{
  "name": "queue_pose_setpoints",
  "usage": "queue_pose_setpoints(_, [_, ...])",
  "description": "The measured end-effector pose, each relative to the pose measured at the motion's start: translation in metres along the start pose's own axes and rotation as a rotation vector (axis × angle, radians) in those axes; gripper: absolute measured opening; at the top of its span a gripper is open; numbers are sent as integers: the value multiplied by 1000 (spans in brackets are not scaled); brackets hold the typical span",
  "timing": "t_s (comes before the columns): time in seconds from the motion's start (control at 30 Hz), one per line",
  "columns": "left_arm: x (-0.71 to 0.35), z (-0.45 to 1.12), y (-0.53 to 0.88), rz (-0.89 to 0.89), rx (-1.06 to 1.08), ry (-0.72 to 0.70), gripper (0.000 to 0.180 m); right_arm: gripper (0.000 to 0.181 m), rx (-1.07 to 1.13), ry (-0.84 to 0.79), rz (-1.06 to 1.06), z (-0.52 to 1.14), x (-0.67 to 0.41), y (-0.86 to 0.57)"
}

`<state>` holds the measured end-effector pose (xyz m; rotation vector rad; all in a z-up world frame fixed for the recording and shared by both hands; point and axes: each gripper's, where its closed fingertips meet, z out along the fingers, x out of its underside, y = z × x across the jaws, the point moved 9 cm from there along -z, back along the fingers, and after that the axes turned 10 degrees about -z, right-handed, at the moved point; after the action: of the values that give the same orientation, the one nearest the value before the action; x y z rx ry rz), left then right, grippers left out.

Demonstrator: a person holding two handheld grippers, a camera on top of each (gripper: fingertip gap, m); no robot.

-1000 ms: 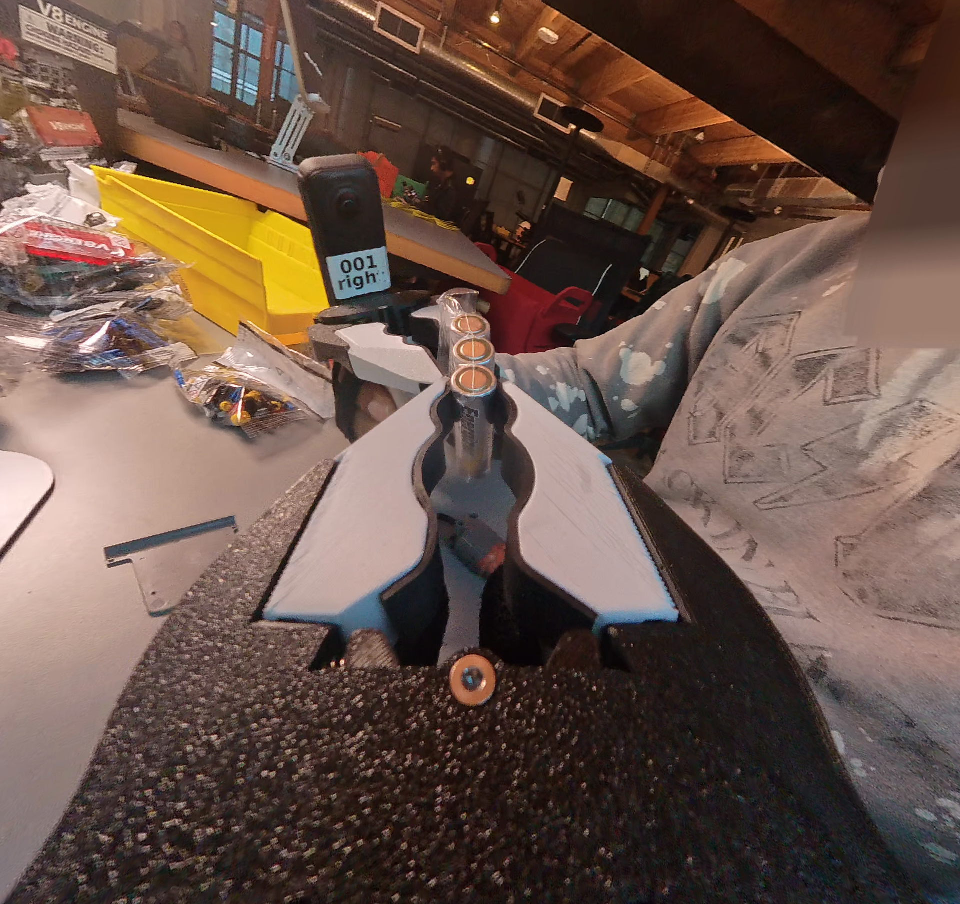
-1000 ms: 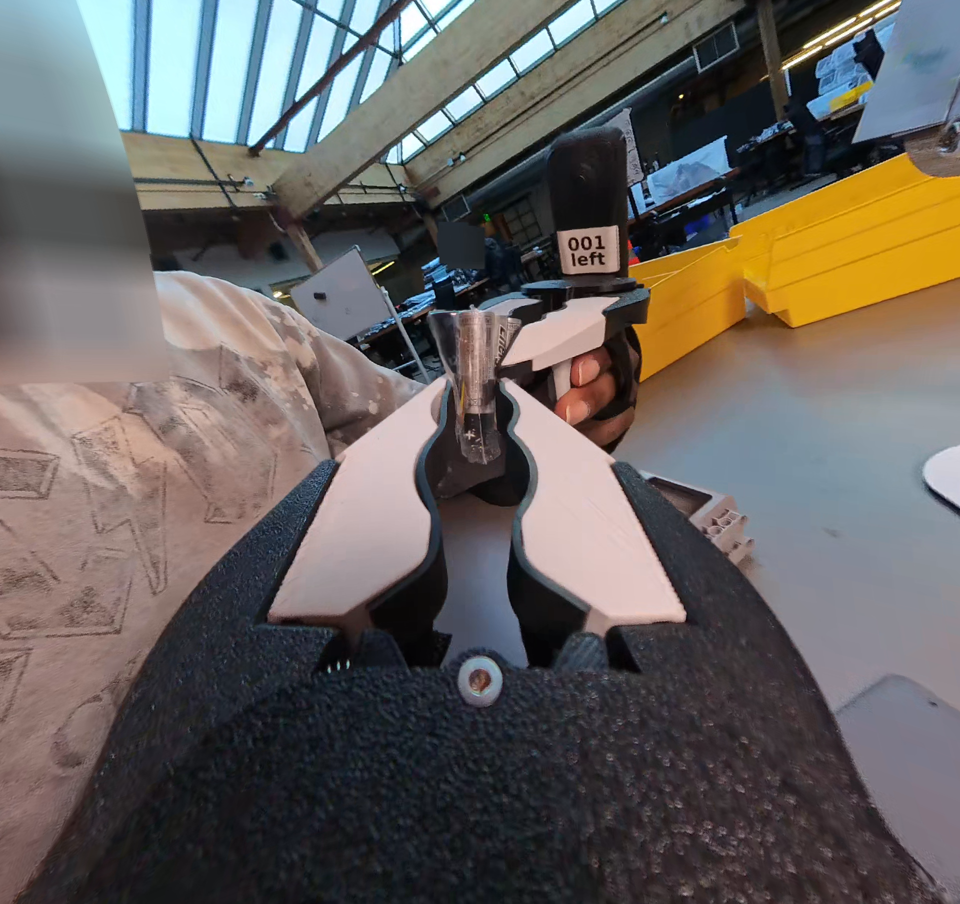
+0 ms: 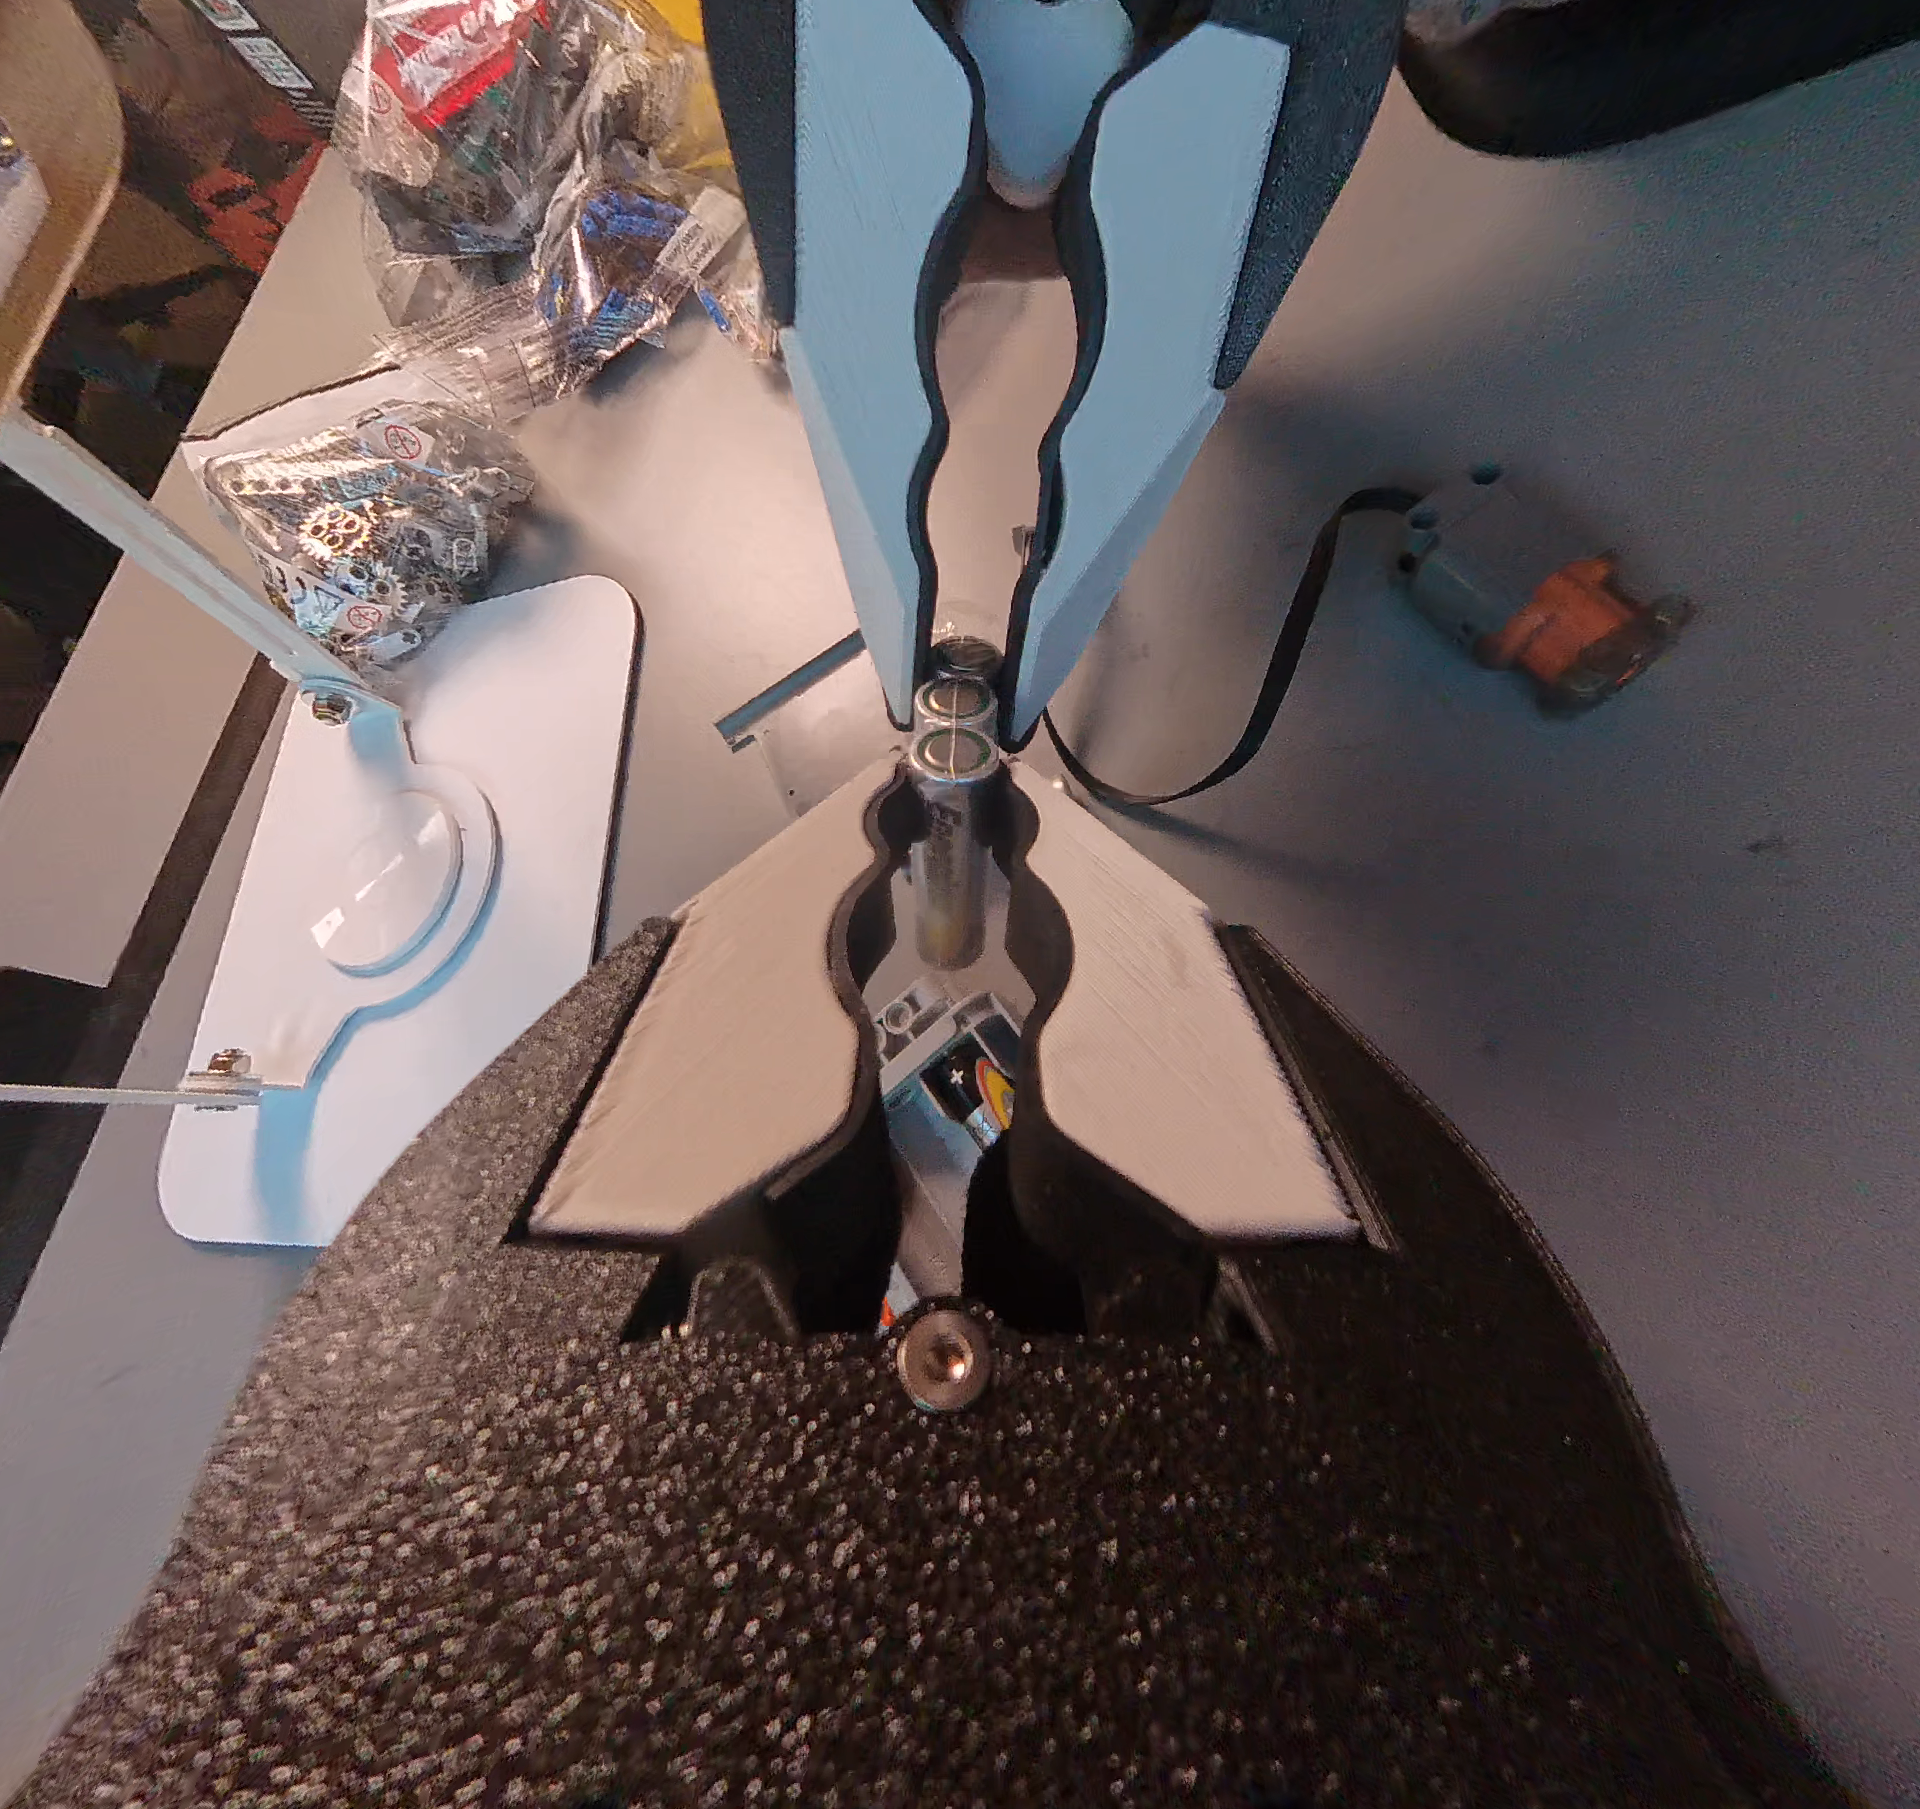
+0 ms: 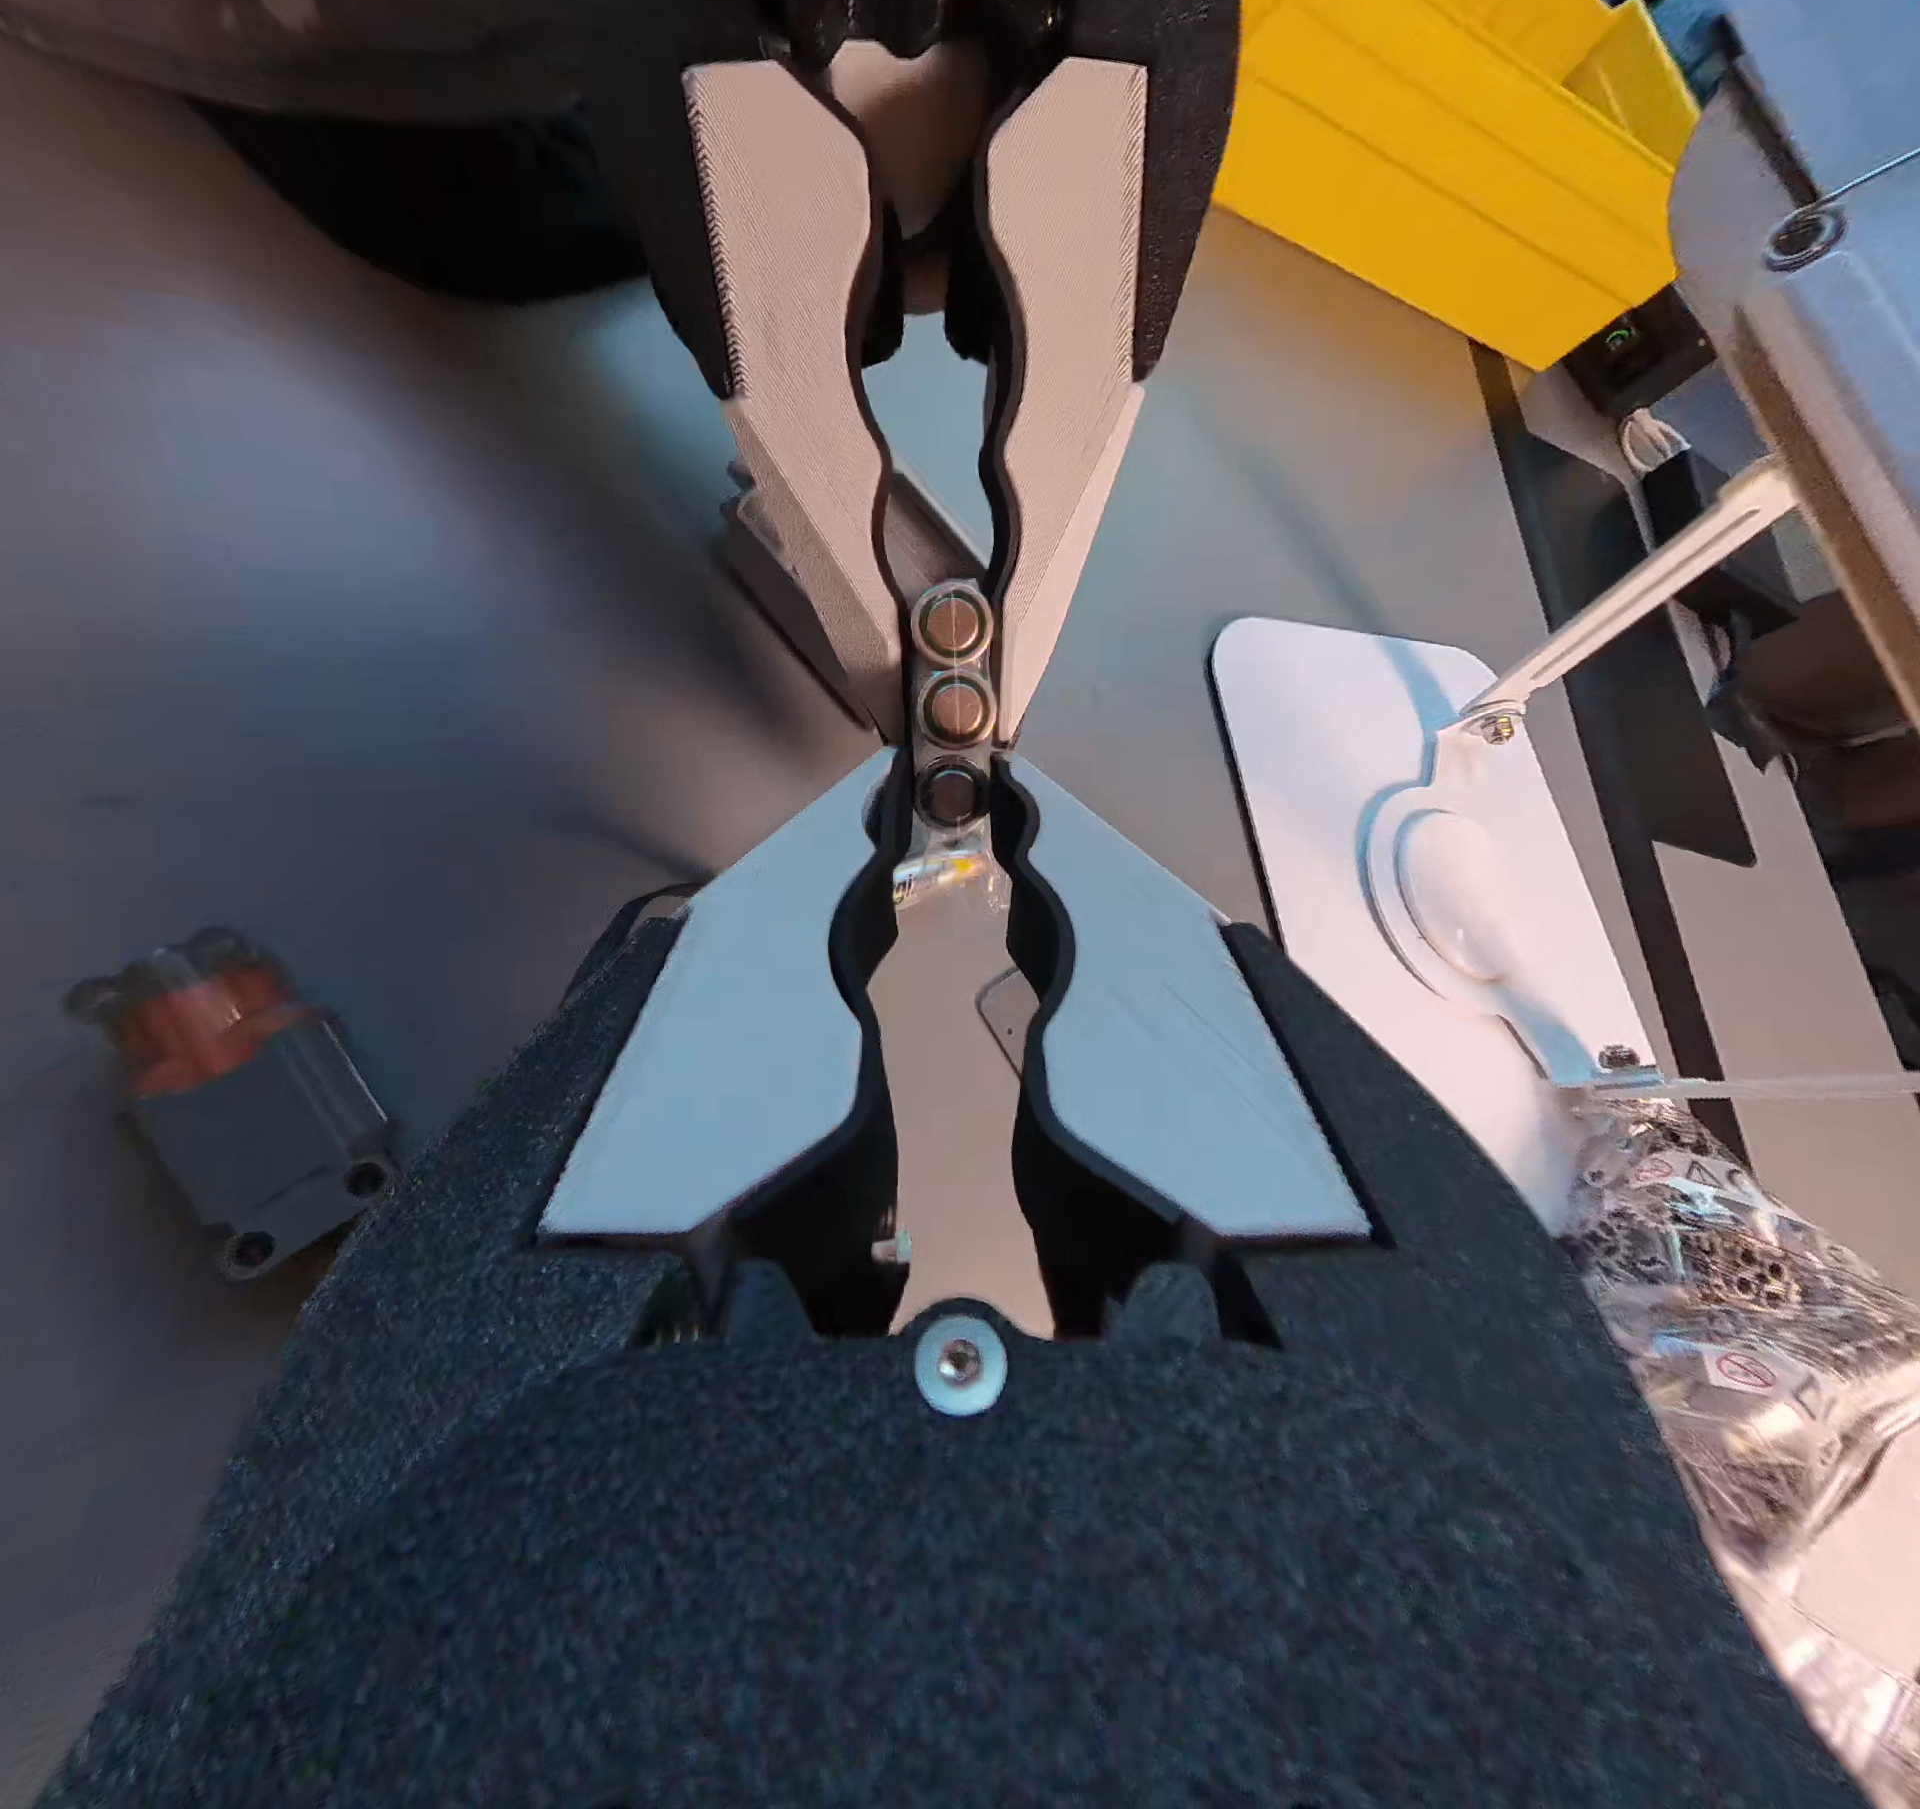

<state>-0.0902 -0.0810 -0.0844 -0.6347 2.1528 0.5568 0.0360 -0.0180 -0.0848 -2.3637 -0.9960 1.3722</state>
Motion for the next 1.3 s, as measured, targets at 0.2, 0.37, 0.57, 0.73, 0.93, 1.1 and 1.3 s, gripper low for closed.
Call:
queue_pose_setpoints(0.2, [2, 4, 6, -235, 128, -57, 10, 13, -42, -33, 40, -2, 7, 1])
queue_pose_setpoints(0.37, [4, 6, 24, -600, 301, -162, 10, 16, 137, -3, -64, -11, 4, -2])
queue_pose_setpoints(0.57, [14, 3, 42, -850, 366, -229, 10, 72, 294, 187, -283, 0, -3, 8])
queue_pose_setpoints(0.73, [15, 0, 44, -829, 303, -206, 10, 64, 244, 208, -230, 8, 6, 8])
queue_pose_setpoints(0.93, [15, -11, 52, -817, 274, -288, 11, 52, 141, 172, -19, 2, 31, 4])
queue_pose_setpoints(1.1, [7, -28, 55, -838, 439, -554, 11, 50, 137, -143, 264, -26, 17, -16])
queue_pose_setpoints(1.3, [-13, -25, 36, -816, 613, -777, 11, 25, 72, -494, 495, -33, -20, -24])
